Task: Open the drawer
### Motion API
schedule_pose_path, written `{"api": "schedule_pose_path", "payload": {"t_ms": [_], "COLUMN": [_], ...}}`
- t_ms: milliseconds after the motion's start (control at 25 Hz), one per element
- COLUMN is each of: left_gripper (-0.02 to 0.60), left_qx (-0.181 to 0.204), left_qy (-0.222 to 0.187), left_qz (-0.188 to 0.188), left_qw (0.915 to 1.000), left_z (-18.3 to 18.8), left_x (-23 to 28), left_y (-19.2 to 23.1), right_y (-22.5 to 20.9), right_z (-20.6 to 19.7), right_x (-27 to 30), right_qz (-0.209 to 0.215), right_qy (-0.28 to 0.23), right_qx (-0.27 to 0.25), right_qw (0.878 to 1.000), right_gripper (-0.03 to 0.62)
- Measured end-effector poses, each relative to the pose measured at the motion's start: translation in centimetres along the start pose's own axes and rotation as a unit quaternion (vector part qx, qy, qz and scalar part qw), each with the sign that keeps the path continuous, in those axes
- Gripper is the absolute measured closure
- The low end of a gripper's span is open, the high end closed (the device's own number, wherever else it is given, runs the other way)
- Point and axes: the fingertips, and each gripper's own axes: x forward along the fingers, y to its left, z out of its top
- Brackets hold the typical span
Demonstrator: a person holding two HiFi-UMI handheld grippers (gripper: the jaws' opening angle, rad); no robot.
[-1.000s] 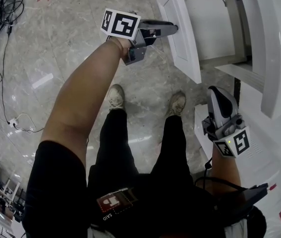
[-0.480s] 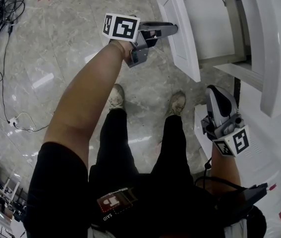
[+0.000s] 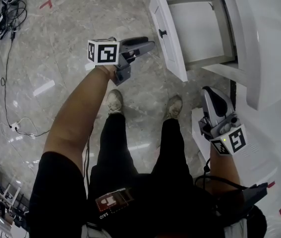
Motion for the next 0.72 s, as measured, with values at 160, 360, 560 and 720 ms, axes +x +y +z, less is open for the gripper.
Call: {"api": "schedule_pose_path", "payload": {"t_ms": [160, 360, 560, 720], "left_gripper": [0.376, 0.552, 0.581, 0.581], "left_qx": [0.026, 0.084, 0.153, 0.225], "left_qy": [-0.031, -0.054, -0.063, -0.066], "left_qz": [0.019, 0.006, 0.006, 0.000], "left_qw": [0.9990, 0.9950, 0.9862, 0.9721], "left_z": [-0.7, -0.9, -0.2, 3.0], "left_x": [-3.4, -5.3, -5.5, -5.4], "left_y": [-1.8, -9.5, -19.1, -26.6], "right_y": [-0.2, 0.0, 0.0, -0.4], "right_z": [1.9, 3.6, 7.1, 11.7], "right_x": [-1.0, -2.9, -5.5, -6.1], "right_qz": [-0.001, -0.004, -0.023, -0.034], "right_qy": [-0.009, -0.001, 0.005, -0.011], "right_qx": [-0.005, -0.005, -0.012, -0.027], "right_qw": [1.000, 1.000, 1.000, 0.999], "right_gripper": [0.595, 0.595, 0.595, 0.595]}}
